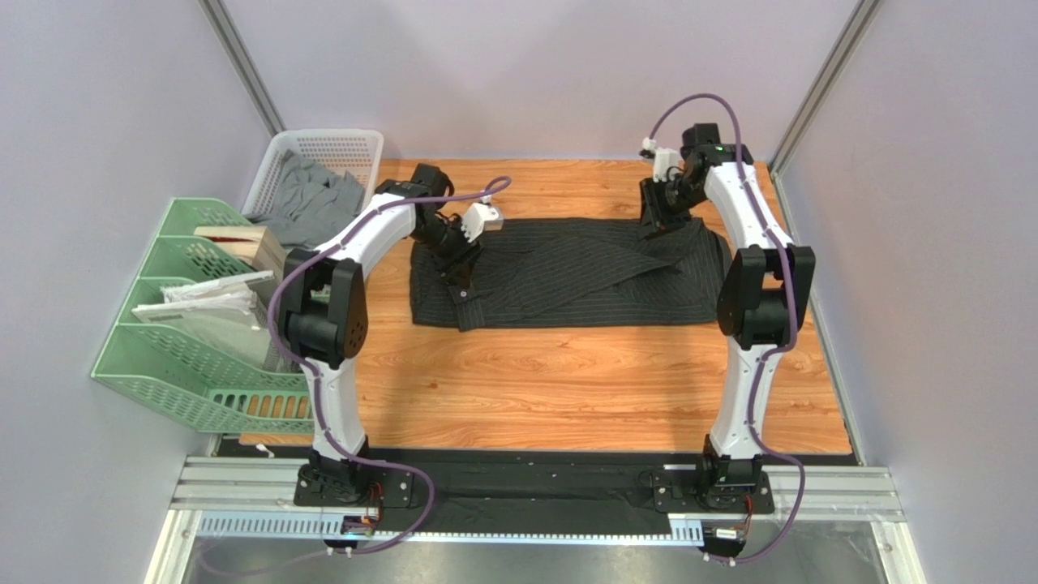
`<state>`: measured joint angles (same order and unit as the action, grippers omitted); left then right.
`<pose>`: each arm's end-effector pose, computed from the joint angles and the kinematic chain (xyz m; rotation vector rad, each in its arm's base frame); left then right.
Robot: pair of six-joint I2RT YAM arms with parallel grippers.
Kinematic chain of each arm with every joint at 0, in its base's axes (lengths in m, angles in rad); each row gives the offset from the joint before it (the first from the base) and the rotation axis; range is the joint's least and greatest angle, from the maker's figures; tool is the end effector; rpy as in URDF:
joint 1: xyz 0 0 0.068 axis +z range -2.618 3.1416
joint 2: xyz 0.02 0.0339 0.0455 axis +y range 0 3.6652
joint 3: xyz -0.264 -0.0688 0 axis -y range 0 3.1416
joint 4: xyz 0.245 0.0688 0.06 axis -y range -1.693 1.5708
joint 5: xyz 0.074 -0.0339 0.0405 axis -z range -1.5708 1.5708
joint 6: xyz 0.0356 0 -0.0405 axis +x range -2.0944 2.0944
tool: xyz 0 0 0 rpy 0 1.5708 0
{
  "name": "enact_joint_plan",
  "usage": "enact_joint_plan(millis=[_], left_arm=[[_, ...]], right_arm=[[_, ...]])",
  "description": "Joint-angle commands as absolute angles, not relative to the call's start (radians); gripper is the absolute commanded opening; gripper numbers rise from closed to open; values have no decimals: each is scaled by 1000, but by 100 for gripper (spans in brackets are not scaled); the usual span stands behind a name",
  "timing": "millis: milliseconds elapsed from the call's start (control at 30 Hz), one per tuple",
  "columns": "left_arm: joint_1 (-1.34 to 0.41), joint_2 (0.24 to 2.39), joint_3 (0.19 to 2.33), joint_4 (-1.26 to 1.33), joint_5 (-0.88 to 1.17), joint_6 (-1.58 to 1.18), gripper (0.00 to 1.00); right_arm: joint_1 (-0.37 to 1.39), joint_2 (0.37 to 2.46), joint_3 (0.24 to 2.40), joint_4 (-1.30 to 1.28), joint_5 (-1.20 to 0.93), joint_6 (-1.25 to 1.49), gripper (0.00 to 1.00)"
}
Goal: Fold and stack the long sleeve shirts
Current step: Fold the shirt
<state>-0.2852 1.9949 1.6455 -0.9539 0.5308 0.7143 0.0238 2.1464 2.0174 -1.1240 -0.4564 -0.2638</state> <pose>0.3855 -0.1318 0.2256 1.3810 2.3233 -0.6399 0.4470 0.0263 0.2623 -0.4897 2.6756 0.5746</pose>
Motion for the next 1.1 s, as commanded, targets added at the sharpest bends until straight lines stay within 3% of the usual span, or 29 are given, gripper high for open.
enact_joint_plan(millis=[0,167,833,967,1067], left_arm=[[-282,2045,1707,-1015,434,539,53],[-282,2085,1686,-968,324,508,54],[-299,2151,1704,-949,291,469,57],[-301,2149,1701,-957,291,476,55],[-301,2128,1683,-950,305,474,45]], right_arm=[[41,2198,2082,-1149,-414,-301,27],[43,2192,2051,-1157,-414,-319,30],[41,2175,2017,-1177,-416,-325,34],[41,2172,2020,-1178,-413,-328,34],[41,2172,2020,-1178,-411,-330,34]])
